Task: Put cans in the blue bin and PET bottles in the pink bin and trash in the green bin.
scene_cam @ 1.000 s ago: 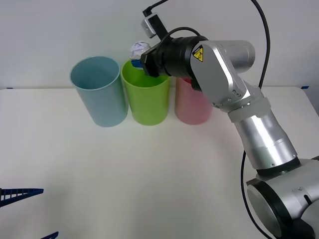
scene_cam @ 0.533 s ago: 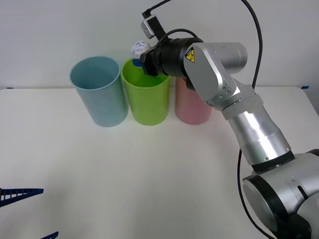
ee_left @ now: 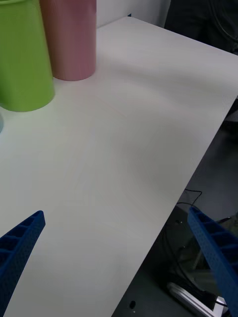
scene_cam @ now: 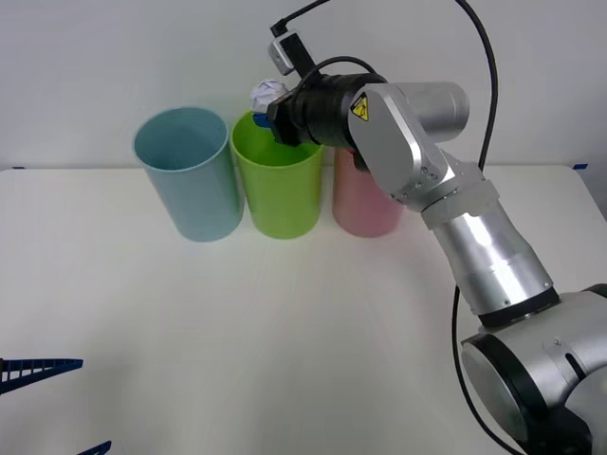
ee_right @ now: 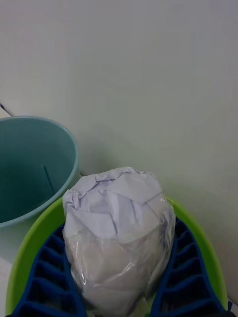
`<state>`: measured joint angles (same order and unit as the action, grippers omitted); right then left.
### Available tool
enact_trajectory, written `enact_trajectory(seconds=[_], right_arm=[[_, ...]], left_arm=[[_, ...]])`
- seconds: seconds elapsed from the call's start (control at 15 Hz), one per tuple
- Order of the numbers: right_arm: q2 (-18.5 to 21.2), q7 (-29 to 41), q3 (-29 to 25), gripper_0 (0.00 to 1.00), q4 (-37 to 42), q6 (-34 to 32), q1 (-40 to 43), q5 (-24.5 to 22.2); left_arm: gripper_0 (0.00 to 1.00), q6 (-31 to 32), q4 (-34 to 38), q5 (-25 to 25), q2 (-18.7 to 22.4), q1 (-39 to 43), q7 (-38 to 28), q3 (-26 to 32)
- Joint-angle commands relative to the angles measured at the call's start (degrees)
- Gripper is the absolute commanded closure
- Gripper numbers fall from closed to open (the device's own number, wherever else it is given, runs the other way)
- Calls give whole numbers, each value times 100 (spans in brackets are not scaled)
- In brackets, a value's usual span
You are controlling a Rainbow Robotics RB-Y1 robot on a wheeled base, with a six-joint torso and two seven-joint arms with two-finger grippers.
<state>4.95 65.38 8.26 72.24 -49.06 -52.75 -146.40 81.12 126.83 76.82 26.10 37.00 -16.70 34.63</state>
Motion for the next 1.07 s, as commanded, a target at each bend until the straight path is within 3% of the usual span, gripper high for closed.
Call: enact_trajectory(seconds=[0.07,0.13,0.2,0.27,0.33,1.07], right_arm=[[6,-17,27,100,0,1,1,-12],[6,-17,35,100,0,1,1,-12],[6,-52,62,65,0,107,10,-12],[6,-87,106,10,0,239,28,-29],[6,-122,123,0,0,282,28,-29],[6,-307,132,0,0,335,28,67]], left_arm=[[0,0,0,0,0,0,0,0],[0,0,0,0,0,0,0,0],[0,0,0,0,0,0,0,0],[0,0,0,0,0,0,0,0],[0,0,0,0,0,0,0,0],[0,0,0,0,0,0,0,0]])
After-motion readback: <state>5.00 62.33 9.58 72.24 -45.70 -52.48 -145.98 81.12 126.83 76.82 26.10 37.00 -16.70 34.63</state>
